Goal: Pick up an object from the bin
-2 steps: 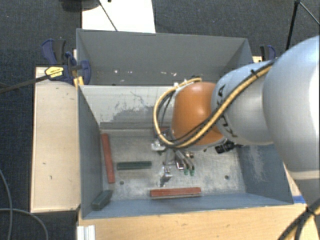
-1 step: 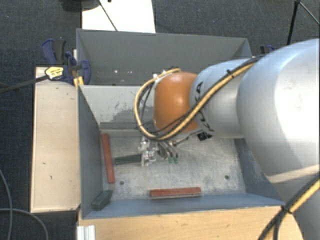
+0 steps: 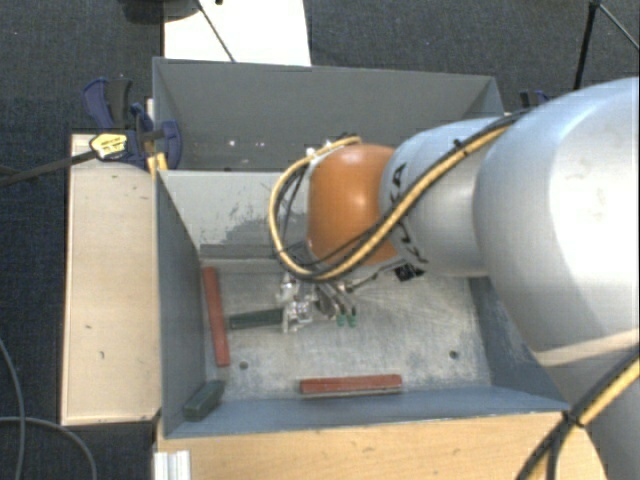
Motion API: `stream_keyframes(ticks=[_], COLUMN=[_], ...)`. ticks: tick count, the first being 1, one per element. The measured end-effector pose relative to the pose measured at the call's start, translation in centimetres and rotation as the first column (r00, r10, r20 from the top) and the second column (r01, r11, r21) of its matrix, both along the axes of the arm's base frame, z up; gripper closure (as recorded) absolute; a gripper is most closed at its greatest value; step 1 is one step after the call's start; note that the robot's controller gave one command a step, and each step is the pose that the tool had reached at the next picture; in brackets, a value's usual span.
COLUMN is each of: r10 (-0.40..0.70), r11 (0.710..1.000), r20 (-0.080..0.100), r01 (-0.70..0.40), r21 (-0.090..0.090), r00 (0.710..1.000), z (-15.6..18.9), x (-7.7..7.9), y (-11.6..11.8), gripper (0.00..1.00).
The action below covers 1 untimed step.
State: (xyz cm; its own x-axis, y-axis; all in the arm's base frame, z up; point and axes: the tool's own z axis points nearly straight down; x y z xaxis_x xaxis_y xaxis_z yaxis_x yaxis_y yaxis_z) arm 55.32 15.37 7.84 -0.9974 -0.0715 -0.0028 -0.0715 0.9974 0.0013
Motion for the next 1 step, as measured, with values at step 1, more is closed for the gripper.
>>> stream_keyframes(ticks=[1], r10=[0.026], r11=[1.000], r20=[0.001], r01=[-0.026], r21=[0.000], r00=[1.000], z=[14.51], x=[1.14], y=[1.29], gripper=[1.00])
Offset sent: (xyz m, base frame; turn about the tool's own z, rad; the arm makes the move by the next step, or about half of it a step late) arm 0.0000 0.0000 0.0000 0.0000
